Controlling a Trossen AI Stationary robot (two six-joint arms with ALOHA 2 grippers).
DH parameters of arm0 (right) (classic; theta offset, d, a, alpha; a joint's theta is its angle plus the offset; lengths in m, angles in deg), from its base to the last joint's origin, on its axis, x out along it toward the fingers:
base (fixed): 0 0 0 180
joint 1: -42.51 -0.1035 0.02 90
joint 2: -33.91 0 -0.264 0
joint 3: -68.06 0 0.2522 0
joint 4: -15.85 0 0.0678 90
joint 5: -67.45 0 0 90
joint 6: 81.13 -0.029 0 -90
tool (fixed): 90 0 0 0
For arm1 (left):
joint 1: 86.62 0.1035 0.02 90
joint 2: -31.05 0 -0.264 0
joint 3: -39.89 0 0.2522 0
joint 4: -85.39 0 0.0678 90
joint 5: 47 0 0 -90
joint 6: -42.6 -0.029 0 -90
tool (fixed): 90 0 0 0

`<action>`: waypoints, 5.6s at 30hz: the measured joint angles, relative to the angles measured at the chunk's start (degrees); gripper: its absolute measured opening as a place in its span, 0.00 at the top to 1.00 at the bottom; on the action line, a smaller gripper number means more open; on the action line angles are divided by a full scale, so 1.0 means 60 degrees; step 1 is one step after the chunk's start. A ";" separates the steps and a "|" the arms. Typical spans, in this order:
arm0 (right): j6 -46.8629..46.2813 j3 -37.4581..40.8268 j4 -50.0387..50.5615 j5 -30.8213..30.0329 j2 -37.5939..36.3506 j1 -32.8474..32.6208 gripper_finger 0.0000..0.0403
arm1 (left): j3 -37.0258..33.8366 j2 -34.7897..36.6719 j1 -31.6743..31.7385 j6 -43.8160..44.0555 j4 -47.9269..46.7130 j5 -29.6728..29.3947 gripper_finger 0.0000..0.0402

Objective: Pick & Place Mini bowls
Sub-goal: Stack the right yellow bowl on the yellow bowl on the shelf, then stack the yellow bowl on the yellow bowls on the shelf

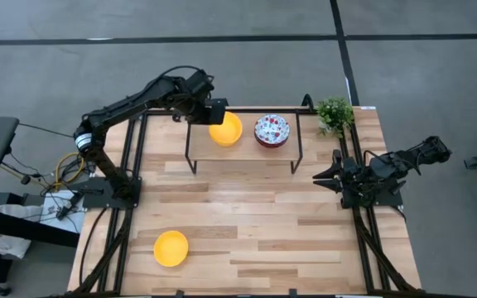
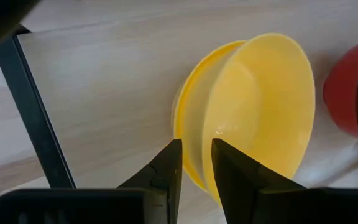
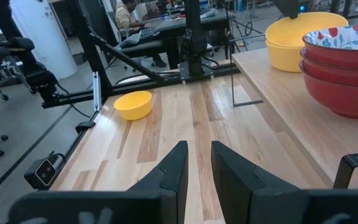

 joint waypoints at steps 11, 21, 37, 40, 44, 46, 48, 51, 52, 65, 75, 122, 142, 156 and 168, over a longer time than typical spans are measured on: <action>0.0010 0.0000 0.0000 0.0000 0.0002 -0.0001 0.85 | -0.0156 0.0439 0.0076 0.0149 0.0656 -0.0004 0.79; 0.0017 0.0000 0.0000 -0.0004 0.0002 -0.0002 0.85 | -0.0446 0.0805 -0.0025 0.0186 0.1015 -0.0098 0.79; -0.0102 0.0000 0.0000 -0.0004 0.0001 0.0001 0.85 | -0.1354 0.1138 -0.0018 0.0527 0.1861 0.0281 0.80; -0.0209 0.0000 0.0077 -0.0007 0.0001 0.0001 0.85 | -0.1354 0.1451 -0.0018 0.0586 0.1824 -0.0061 0.84; -0.0215 0.0004 0.0109 -0.0011 0.0000 0.0001 0.85 | -0.1351 0.1752 -0.0015 0.0590 0.1830 -0.0241 0.92; -0.0215 0.0004 0.0111 -0.0011 0.0001 0.0002 0.85 | -0.1351 0.1750 -0.0026 0.0590 0.1835 -0.0235 0.95; -0.0215 0.0004 0.0109 -0.0011 0.0001 0.0002 0.85 | -0.1351 0.1628 -0.0081 0.0557 0.1840 -0.0229 0.98; -0.0215 0.0004 0.0109 -0.0011 0.0000 0.0001 0.85 | -0.1351 0.1285 -0.0172 0.0426 0.1846 -0.0167 0.99; -0.0219 0.0004 0.0109 -0.0011 0.0000 0.0002 0.85 | -0.1351 0.1158 -0.0204 0.0420 0.1850 -0.0145 0.99; -0.0295 0.0004 0.0109 -0.0011 0.0003 0.0002 0.85 | -0.1351 0.0745 -0.0058 0.0164 0.1920 -0.0006 0.99; -0.0244 0.0004 0.0109 -0.0004 0.0002 0.0001 0.85 | -0.1915 0.0758 -0.0062 0.0273 0.2236 0.0058 0.99; -0.0477 0.0004 0.0113 0.0011 0.0003 0.0002 0.85 | -0.6435 0.4313 -1.0971 0.9697 0.0889 0.0434 0.73; -0.0570 0.0004 0.0113 0.0009 0.0001 0.0002 0.85 | -0.8245 0.4313 -1.1415 0.9970 0.2838 0.0583 0.45; -0.0667 0.0004 0.0113 0.0000 0.0000 0.0002 0.85 | -0.9316 0.4313 -1.1464 0.9981 0.3691 0.0963 0.46; -0.0718 0.0004 0.0113 -0.0018 0.0000 -0.0002 0.85 | -1.0221 0.4284 -1.1464 1.0018 0.4391 0.1188 0.46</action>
